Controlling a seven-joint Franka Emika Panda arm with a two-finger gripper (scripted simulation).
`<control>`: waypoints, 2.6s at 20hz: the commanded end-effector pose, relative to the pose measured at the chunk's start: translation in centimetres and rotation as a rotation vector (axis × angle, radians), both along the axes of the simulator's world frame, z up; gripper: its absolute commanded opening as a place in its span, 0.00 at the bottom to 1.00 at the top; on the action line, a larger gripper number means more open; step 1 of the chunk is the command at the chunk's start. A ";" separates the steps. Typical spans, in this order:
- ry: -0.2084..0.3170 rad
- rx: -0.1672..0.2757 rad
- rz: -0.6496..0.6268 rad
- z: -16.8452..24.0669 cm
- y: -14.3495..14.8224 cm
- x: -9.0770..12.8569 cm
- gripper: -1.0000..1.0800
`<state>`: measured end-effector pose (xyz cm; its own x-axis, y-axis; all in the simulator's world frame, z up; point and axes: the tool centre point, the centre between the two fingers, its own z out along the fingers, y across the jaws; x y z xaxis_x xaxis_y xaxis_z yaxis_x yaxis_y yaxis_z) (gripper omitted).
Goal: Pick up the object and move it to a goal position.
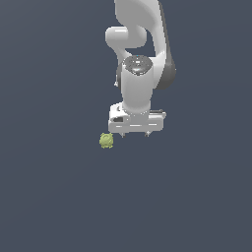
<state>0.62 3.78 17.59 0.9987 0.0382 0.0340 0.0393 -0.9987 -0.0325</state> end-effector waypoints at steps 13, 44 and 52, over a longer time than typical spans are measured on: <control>0.021 -0.022 -0.027 -6.0 -9.5 -3.6 0.96; 0.033 -0.033 -0.041 -13.6 -13.9 -6.3 0.00; 0.033 -0.033 -0.041 -13.6 -13.9 -6.3 0.00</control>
